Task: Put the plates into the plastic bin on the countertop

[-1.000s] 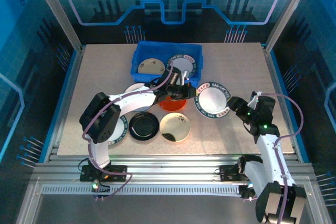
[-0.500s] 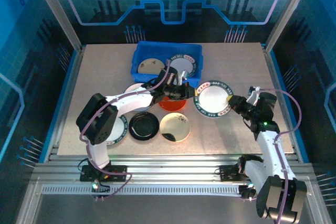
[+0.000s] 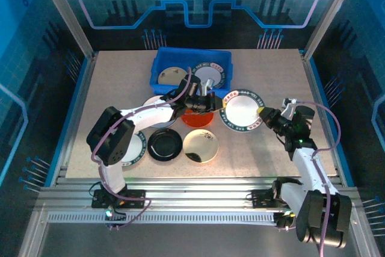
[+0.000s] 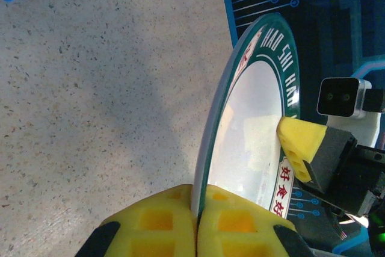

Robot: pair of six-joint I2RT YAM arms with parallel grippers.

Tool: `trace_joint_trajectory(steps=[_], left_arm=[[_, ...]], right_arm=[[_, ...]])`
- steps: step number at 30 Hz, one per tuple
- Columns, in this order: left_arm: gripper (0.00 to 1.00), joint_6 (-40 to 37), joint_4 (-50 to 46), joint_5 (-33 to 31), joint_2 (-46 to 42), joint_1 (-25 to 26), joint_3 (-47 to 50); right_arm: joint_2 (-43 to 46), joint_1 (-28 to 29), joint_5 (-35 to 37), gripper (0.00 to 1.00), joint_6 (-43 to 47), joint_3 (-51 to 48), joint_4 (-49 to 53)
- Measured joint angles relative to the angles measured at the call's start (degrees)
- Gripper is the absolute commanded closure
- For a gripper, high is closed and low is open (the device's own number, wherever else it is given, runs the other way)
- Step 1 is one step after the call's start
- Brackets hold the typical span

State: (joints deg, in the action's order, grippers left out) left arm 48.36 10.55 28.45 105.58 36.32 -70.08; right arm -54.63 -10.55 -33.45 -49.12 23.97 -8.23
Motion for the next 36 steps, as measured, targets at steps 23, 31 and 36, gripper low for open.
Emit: trace_joint_trajectory(steps=[23, 31, 36], left_arm=[[1.00, 1.2, 2.6, 0.1, -6.8, -4.2, 3.1], [1.00, -1.5, -3.4, -1.6, -6.9, -6.0, 2.1], [1.00, -3.7, -7.9, -3.0, -6.9, -7.3, -2.1]], right_arm=[[4.6, 0.4, 6.3, 0.14, 4.8, 4.6, 9.7], [11.1, -2.7, 9.8, 0.14, 4.4, 2.6, 10.6], [11.1, -2.8, 11.5, 0.14, 4.8, 1.9, 12.6]])
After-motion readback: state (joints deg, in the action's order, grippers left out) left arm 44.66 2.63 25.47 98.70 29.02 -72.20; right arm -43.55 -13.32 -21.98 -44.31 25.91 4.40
